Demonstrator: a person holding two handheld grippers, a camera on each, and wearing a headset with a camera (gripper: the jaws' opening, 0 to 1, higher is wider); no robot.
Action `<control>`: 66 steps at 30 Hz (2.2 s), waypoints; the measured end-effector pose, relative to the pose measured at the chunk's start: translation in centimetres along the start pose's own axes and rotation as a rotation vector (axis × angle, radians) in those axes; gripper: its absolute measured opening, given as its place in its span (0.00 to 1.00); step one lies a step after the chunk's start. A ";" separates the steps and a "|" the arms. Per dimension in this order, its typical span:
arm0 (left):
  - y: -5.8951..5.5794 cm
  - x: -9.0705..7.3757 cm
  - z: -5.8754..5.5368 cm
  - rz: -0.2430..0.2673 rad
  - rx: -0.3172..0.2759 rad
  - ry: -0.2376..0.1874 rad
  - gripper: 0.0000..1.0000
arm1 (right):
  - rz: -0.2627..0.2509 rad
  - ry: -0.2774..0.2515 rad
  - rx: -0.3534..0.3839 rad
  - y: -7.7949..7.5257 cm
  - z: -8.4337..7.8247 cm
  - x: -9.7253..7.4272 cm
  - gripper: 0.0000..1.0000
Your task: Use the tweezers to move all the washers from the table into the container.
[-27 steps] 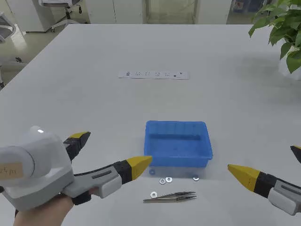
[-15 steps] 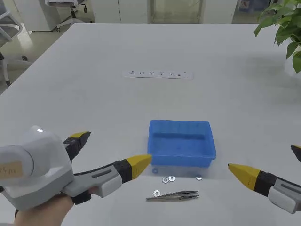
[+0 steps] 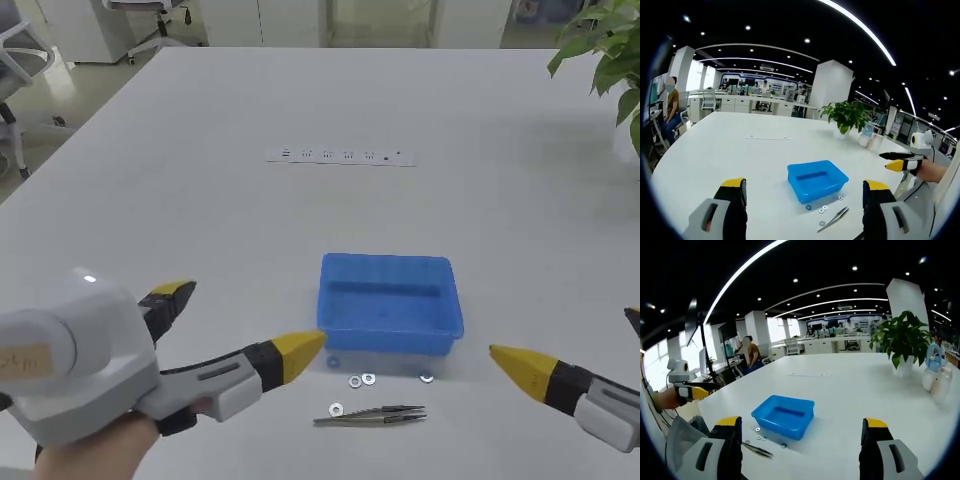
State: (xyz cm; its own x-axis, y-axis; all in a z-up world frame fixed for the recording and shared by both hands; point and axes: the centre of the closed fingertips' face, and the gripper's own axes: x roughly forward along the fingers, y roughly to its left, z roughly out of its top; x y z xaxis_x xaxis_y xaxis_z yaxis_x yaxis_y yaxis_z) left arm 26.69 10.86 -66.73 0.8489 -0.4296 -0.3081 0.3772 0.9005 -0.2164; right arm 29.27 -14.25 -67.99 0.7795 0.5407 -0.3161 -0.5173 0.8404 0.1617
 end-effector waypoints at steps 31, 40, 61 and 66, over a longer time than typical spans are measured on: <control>-0.3 1.0 -0.6 -0.013 -0.002 0.025 0.99 | 0.012 0.035 -0.009 0.2 -1.1 0.5 0.99; -1.0 2.1 -2.6 -0.027 0.012 0.075 0.99 | 0.015 0.029 -0.043 0.9 -1.5 1.6 0.84; -3.9 4.2 -8.6 -0.237 0.164 0.340 0.61 | 0.373 0.279 -0.276 8.1 -7.9 6.4 0.48; -4.1 4.5 -10.1 -0.268 0.178 0.406 0.59 | 0.423 0.351 -0.338 9.2 -9.6 6.8 0.45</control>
State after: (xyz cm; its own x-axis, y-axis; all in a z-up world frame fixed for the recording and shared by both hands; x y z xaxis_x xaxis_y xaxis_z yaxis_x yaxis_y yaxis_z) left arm 25.17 4.54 -76.57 0.5150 -0.6064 -0.6058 0.6488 0.7377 -0.1868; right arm 26.42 -3.24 -77.63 0.3517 0.7302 -0.5857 -0.8820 0.4681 0.0539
